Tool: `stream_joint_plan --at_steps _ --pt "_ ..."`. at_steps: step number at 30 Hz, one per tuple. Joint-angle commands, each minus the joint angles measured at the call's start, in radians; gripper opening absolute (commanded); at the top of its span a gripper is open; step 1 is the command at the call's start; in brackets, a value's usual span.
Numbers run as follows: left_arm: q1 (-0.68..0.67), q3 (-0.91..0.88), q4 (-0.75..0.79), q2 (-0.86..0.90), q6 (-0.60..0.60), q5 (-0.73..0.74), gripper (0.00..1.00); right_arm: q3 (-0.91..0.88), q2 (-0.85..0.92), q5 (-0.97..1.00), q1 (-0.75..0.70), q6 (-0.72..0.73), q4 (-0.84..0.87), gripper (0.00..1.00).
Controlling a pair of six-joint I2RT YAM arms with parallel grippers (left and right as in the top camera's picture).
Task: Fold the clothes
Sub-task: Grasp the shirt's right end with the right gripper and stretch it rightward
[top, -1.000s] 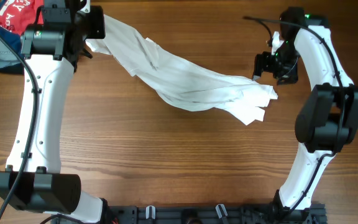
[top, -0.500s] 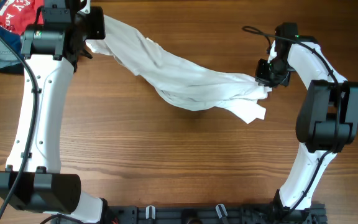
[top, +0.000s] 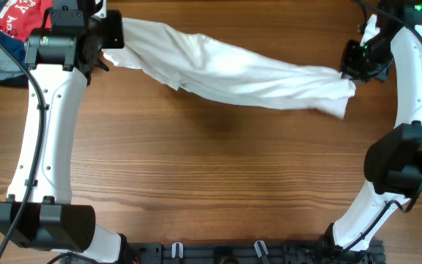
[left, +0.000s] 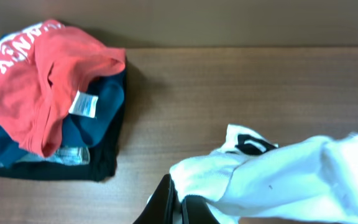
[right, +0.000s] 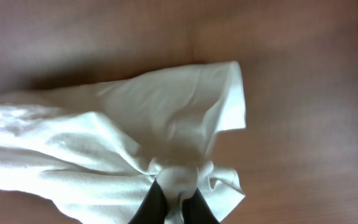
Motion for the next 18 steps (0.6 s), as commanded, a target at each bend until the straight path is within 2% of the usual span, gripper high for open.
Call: stream_joint_plan --at_steps 1,6,8,10,12,18 --pt "0.004 0.006 -0.043 0.002 -0.029 0.005 0.04 -0.116 0.002 -0.008 0.033 -0.017 -0.023 0.04" --pt "0.004 0.006 -0.087 0.002 -0.028 0.005 0.04 -0.408 0.002 -0.076 0.064 0.008 0.083 0.05" --pt "0.004 0.006 -0.089 0.002 -0.028 0.005 0.04 -0.491 0.002 -0.088 0.069 0.008 0.113 0.10" --pt "0.004 0.006 -0.087 0.002 -0.028 0.005 0.04 -0.557 0.002 -0.115 0.074 -0.054 0.129 0.25" --pt "0.004 0.006 -0.085 0.002 -0.028 0.005 0.04 -0.560 0.001 -0.114 0.074 -0.077 0.127 0.33" --pt "0.004 0.006 -0.077 0.002 -0.028 0.005 0.04 -0.529 -0.025 -0.114 0.074 -0.088 0.202 0.44"
